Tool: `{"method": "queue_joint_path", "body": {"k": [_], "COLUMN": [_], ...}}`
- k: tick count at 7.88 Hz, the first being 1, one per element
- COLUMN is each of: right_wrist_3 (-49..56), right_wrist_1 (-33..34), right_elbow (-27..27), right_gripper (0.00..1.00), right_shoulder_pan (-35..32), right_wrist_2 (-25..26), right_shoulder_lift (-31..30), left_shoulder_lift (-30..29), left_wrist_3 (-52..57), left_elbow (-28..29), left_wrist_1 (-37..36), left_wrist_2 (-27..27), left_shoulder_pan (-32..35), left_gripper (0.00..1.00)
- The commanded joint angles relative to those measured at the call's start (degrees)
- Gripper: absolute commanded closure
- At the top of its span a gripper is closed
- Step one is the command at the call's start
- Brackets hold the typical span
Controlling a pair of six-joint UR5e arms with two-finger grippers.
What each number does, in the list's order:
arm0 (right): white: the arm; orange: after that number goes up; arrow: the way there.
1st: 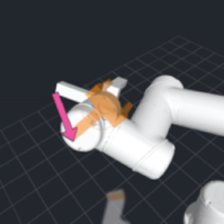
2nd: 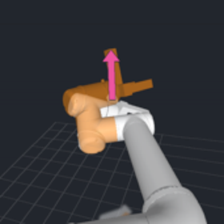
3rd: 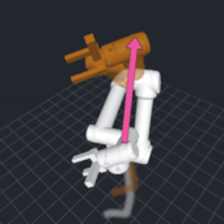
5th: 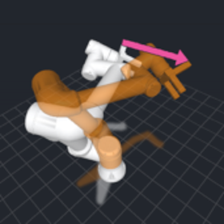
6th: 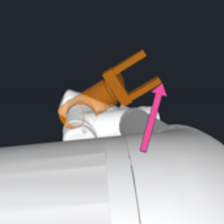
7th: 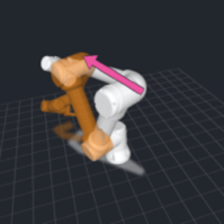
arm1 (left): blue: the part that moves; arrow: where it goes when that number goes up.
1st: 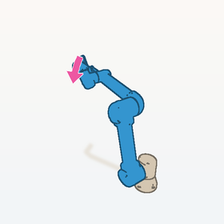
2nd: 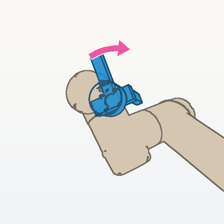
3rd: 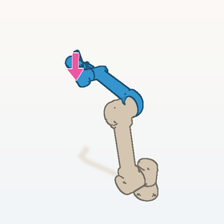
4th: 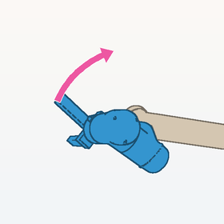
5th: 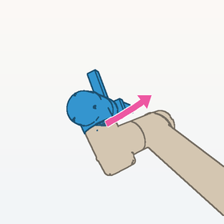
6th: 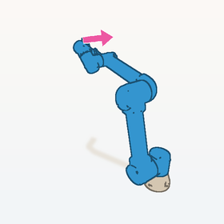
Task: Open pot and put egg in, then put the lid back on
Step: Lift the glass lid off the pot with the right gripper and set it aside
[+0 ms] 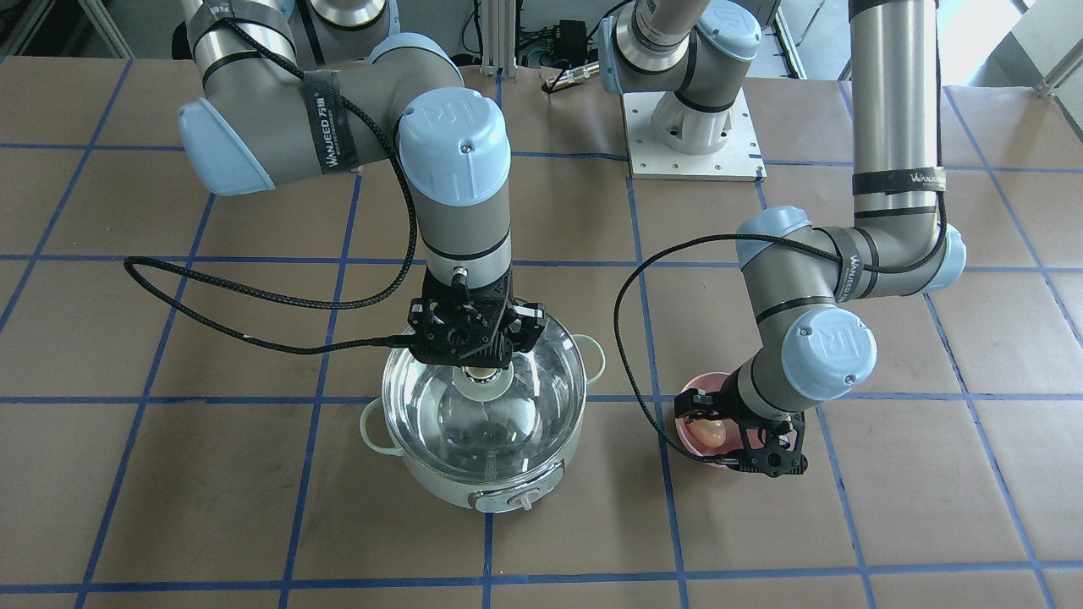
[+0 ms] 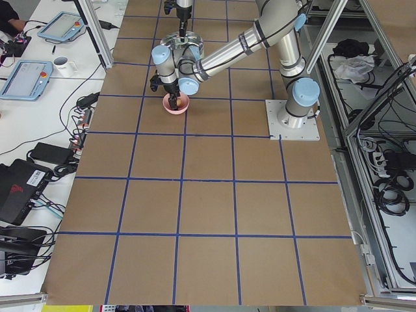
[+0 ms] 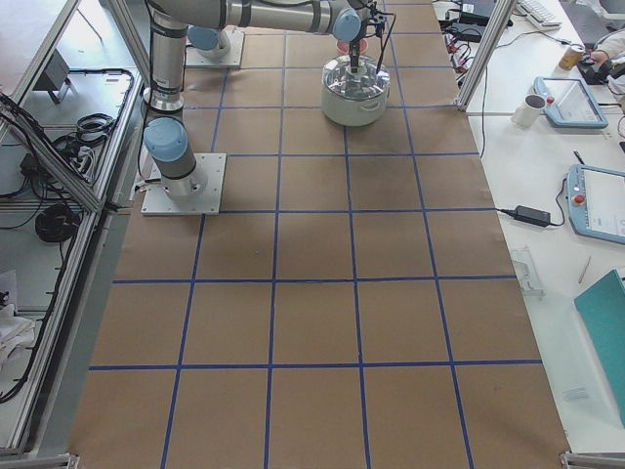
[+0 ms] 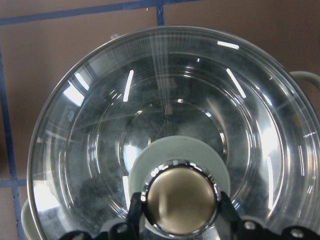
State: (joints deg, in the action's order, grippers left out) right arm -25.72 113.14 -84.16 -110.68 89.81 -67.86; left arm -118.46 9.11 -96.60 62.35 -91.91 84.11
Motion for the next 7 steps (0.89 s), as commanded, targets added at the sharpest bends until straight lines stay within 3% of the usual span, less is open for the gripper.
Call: {"method": "queue_joint_path", "body": {"k": [1,2,6,7], "right_wrist_3": [3.9,8.4,28.7,32.6], "right_wrist_1": [-3.6,-5.7,-16.7,-18.2], "right_elbow": [0.8,0.8,0.9,0.9], "right_gripper": [0.91,0.93,0.96,0.96], "right_shoulder_pan": [3.7,7.0,24.1,28.5], "right_wrist_2": [0.1,0.1,2.0,1.7], "right_shoulder_lift": [-4.3,-7.1,-13.7,-14.4], "left_shoulder_lift": [-0.2,-0.2,-0.3,-0.3], "left_wrist_3": [0.1,0.2,0.4,0.3], "left_elbow": [0.0,0.0,0.0,0.0], "left_wrist_1": [-0.1,-0.1,-0.2,-0.1], "left_wrist_2": [0.0,0.1,0.2,0.2], "left_shoulder_pan": [0.0,0.0,0.0,0.0], "left_gripper": [0.15,0.23,0.81,0.86]}}
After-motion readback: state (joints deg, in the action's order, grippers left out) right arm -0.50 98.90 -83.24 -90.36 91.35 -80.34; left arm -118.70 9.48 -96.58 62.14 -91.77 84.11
